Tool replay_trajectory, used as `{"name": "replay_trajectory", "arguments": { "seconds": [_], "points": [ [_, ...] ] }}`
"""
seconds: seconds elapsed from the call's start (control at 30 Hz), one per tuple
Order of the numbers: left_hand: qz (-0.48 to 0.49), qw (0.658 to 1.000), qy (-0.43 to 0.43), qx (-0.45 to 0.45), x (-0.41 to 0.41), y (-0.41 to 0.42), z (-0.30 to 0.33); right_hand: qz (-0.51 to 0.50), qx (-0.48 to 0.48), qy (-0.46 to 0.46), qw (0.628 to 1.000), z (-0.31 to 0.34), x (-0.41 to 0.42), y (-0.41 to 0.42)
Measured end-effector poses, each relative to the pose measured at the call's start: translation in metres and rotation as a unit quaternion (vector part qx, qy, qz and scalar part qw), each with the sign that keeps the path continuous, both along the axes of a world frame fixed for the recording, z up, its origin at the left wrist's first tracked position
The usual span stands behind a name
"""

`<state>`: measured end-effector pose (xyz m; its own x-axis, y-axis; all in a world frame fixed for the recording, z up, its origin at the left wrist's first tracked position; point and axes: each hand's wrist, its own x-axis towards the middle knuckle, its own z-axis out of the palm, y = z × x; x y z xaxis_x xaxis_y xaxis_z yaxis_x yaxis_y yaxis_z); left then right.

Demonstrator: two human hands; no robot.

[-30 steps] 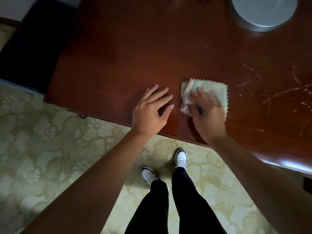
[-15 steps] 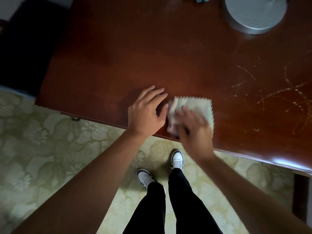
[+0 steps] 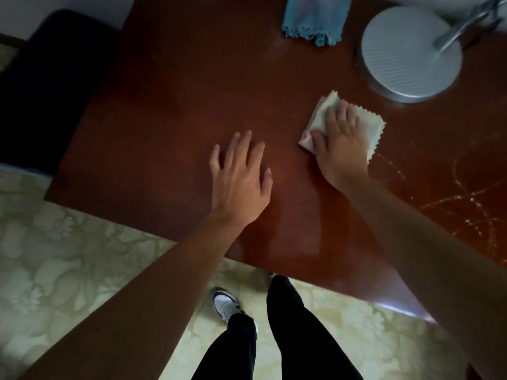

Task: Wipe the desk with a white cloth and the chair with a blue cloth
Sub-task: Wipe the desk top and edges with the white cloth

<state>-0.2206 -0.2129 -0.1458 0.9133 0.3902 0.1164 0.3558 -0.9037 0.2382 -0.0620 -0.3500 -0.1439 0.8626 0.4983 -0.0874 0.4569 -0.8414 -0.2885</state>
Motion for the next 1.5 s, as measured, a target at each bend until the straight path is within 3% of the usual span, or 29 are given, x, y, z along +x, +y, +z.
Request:
{"name": "replay_trajectory", "arguments": {
  "seconds": [0.1,0.17,0.27,0.33,0.5,0.7,0.9,1.0,1.1,1.23,1.5],
  "points": [
    [0.101,0.995,-0.01,-0.004,0.017,0.017,-0.005,0.025,0.013,-0.029,0.999,0.0,0.019,0.036],
    [0.15,0.989,-0.017,-0.002,0.017,0.031,-0.009,0.103,0.041,-0.041,0.993,0.0,-0.006,0.053],
    [0.154,0.988,-0.012,0.008,0.015,0.04,-0.015,0.255,0.086,-0.02,0.963,-0.001,-0.052,0.038],
    [0.143,0.99,-0.001,0.013,0.017,0.038,-0.018,0.289,0.092,-0.002,0.953,-0.002,-0.035,0.022],
    [0.155,0.988,-0.017,-0.007,0.017,0.039,-0.018,0.162,0.047,-0.001,0.986,-0.001,0.048,0.079],
    [0.196,0.977,-0.069,-0.055,0.021,0.044,-0.009,0.312,0.096,0.004,0.945,0.001,-0.034,0.069],
    [0.179,0.982,-0.048,-0.035,0.065,0.081,0.001,0.097,0.077,-0.017,0.992,-0.001,0.056,0.103],
    [0.206,0.978,-0.021,-0.035,0.081,0.098,-0.002,0.12,0.066,-0.02,0.99,-0.001,0.098,0.144],
    [0.22,0.975,-0.01,-0.041,0.083,0.107,-0.008,0.188,0.091,-0.011,0.978,-0.001,0.087,0.172],
    [0.226,0.973,-0.023,-0.044,0.082,0.107,-0.011,0.299,0.14,0.005,0.944,-0.007,0.067,0.149],
    [0.23,0.97,-0.046,-0.058,0.083,0.106,-0.006,0.191,0.082,-0.027,0.978,-0.005,0.127,0.224]
  ]
}}
